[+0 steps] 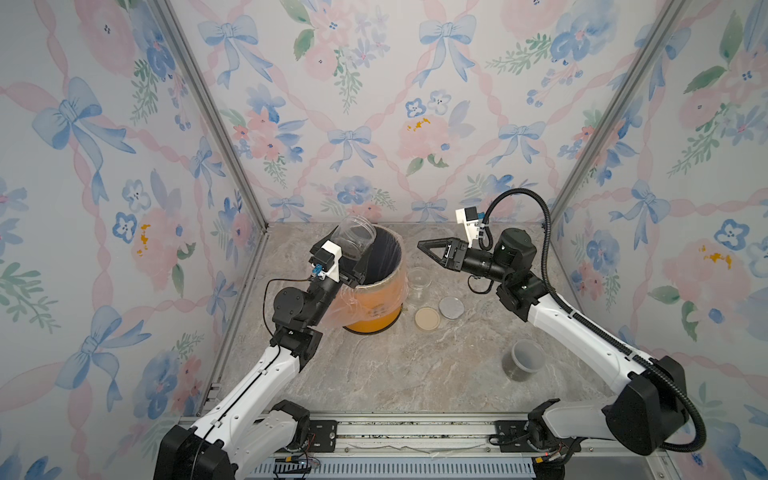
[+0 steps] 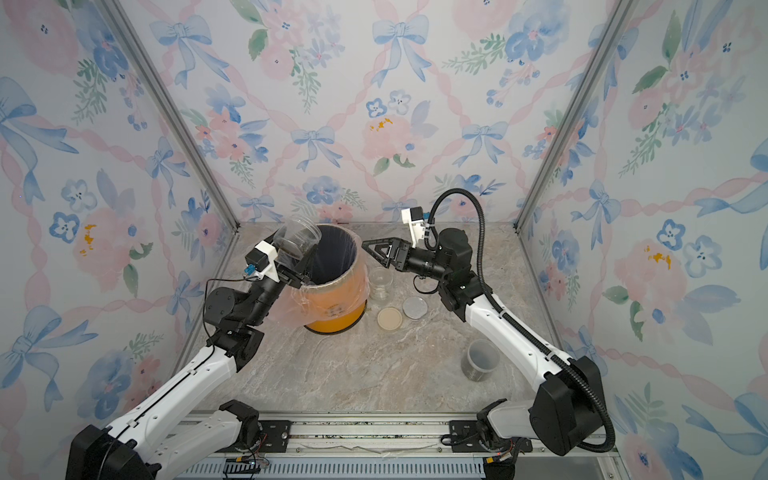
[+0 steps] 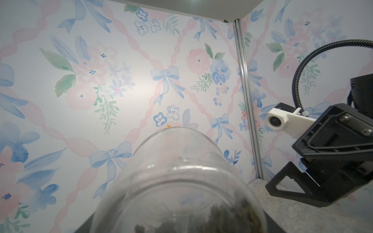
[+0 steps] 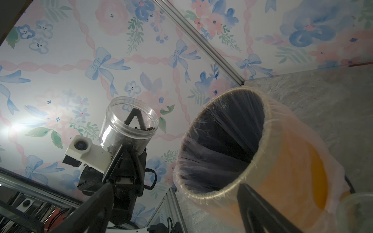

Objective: Empty moldy tea leaves from jars
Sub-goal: Pour the moldy tea leaves from the jar into the trash bin.

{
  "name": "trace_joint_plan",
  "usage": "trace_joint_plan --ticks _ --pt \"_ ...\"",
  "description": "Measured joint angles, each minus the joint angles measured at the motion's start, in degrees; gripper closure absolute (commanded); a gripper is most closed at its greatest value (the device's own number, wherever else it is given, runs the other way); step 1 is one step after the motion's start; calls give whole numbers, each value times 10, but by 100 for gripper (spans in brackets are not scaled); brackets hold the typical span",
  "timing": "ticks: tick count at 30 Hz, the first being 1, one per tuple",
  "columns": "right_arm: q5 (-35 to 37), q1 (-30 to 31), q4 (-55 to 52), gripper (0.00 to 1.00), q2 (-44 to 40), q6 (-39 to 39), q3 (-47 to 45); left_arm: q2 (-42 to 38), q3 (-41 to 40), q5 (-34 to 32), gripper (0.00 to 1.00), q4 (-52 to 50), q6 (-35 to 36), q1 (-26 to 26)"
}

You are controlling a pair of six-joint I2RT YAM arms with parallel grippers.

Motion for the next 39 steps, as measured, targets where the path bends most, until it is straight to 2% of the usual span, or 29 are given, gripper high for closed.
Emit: trace_joint_plan --ticks 7,11,19,26,39 --pt "89 23 -17 3 -29 -79 -93 -20 1 0 35 -98 0 0" --pt "122 46 -28 3 -30 -119 -128 -24 27 0 34 -193 0 0" --pt "139 48 -28 3 -21 -145 -147 -19 148 -2 34 -391 0 0" --pt "150 47 -28 3 -21 -150 -166 -9 188 -4 34 -503 -3 0" --pt "158 47 -26 3 -21 -152 -167 93 333 -4 37 -710 -42 0"
